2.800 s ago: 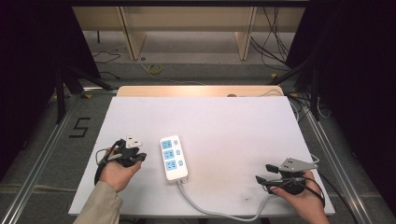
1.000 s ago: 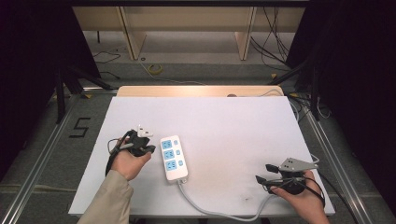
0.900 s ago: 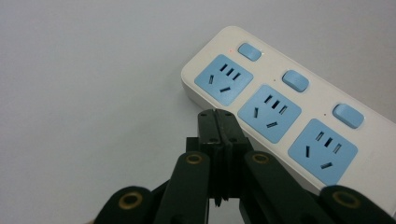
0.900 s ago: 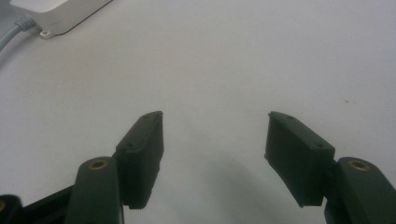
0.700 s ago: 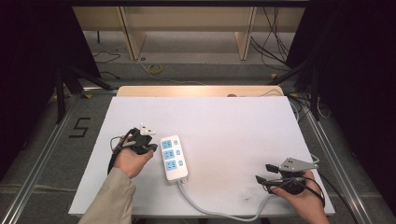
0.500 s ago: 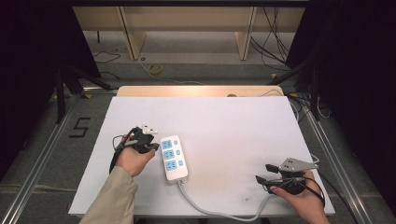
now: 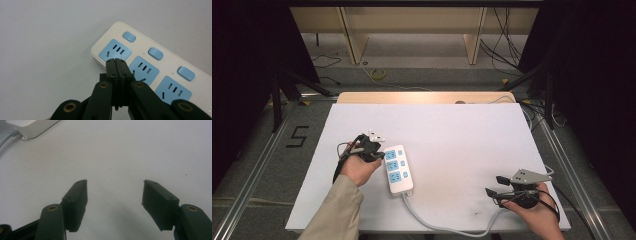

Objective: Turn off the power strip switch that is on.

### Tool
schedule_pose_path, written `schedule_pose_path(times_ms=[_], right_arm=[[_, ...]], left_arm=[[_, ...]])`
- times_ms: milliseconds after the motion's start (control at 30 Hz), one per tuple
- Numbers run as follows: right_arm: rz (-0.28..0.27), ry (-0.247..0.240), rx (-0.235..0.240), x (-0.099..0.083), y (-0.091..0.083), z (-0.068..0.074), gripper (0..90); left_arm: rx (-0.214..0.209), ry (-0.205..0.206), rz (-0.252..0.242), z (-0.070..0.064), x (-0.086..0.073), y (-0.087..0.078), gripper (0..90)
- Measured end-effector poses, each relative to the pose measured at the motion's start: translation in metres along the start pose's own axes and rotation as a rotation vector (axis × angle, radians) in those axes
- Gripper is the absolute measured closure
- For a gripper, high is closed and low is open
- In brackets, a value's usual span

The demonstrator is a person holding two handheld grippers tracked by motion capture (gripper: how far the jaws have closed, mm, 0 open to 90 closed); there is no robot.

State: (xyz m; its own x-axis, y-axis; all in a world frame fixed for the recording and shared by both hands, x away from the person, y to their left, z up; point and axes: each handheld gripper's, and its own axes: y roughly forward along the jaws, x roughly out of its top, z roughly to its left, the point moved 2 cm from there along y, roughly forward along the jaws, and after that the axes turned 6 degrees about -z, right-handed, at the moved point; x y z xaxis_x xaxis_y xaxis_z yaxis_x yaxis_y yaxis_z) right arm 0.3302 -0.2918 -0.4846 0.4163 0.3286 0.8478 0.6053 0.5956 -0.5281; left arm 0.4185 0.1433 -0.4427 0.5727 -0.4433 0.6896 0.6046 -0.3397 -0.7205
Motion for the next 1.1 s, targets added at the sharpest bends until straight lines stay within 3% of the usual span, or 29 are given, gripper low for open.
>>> schedule_pose_path(times_ms=[300,1100], right_arm=[[0.002,0.001,0.002,0.000,0.001,0.001,37.8],[0.004,0.000,0.002,0.000,0.001,0.001,37.8]], left_arm=[[0.002,0.031,0.023,-0.004,0.005,0.008,89.9],[-0.018,0.041,0.064,-0.005,0.017,0.023,89.9]])
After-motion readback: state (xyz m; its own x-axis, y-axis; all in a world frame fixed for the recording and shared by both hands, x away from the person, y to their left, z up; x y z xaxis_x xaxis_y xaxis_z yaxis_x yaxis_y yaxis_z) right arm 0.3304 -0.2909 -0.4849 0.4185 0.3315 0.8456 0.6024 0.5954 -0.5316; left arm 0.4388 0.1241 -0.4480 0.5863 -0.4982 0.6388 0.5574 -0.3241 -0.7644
